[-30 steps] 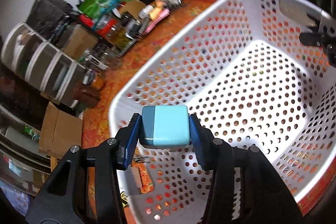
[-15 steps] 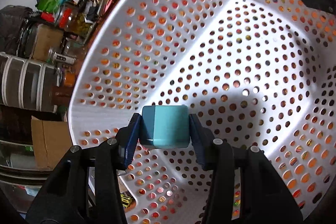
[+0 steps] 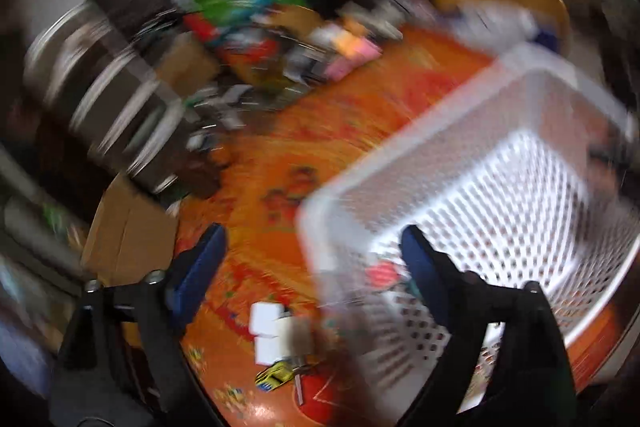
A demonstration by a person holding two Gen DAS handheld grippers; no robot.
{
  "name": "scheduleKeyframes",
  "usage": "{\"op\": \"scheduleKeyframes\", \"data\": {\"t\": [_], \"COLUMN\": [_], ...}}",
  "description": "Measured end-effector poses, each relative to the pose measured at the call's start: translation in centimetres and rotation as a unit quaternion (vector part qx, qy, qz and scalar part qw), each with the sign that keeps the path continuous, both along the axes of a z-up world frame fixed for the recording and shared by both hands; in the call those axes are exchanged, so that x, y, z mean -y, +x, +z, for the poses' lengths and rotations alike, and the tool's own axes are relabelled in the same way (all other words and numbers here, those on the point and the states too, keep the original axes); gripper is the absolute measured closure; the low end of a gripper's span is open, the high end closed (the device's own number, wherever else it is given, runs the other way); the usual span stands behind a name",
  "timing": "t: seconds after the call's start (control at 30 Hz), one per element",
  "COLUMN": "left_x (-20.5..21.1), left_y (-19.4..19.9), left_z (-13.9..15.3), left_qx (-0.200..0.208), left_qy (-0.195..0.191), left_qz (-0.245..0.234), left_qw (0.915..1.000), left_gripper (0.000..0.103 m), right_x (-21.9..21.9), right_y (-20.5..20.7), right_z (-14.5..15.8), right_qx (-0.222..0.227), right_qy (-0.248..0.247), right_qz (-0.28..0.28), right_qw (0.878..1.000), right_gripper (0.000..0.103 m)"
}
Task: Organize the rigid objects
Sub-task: 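Return the left gripper and grasp a white charger block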
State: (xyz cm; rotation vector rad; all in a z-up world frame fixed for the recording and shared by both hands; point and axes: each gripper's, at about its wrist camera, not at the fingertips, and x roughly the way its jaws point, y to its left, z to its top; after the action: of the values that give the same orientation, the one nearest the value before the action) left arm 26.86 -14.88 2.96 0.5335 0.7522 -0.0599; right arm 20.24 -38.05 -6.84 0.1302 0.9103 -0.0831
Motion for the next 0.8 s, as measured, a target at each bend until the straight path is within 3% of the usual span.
{"op": "scheduleKeyframes", "data": {"t": [0.03, 0.1, 0.2, 0.27, 0.47, 0.7, 0.8], "left_x": [-2.8, -6.5, -12.0, -14.9, -17.0, -20.1, -20.8], "left_y": [-0.6, -1.0, -0.3, 1.0, 4.0, 6.8, 7.6], "left_z": [1.4, 2.0, -0.7, -4.6, -12.3, -14.9, -15.6], "left_qx": [0.016, 0.019, -0.015, -0.067, -0.141, -0.164, -0.174], "left_qy": [-0.023, -0.034, -0.042, -0.065, -0.120, -0.185, -0.189], "left_qz": [0.020, 0.043, 0.083, 0.097, 0.102, 0.136, 0.145], "left_qw": [0.9994, 0.9983, 0.9955, 0.9909, 0.9774, 0.9593, 0.9555], "left_gripper": [0.000, 0.000, 0.000, 0.000, 0.000, 0.001, 0.001], "right_x": [0.0, 0.0, 0.0, 0.0, 0.0, 0.1, 0.1], "right_y": [0.0, 0.0, 0.0, 0.0, 0.1, 0.1, 0.1], "right_z": [0.0, 0.0, 0.1, 0.1, 0.1, 0.1, 0.1], "right_qx": [0.000, 0.001, 0.002, 0.002, -0.002, -0.006, -0.006], "right_qy": [0.000, 0.000, -0.003, -0.005, -0.006, -0.004, -0.007], "right_qz": [0.000, 0.001, 0.003, 0.002, -0.001, -0.004, -0.005], "right_qw": [1.000, 1.000, 1.000, 1.000, 1.000, 1.000, 1.000], "right_gripper": [0.089, 0.089, 0.089, 0.089, 0.089, 0.089, 0.089]}}
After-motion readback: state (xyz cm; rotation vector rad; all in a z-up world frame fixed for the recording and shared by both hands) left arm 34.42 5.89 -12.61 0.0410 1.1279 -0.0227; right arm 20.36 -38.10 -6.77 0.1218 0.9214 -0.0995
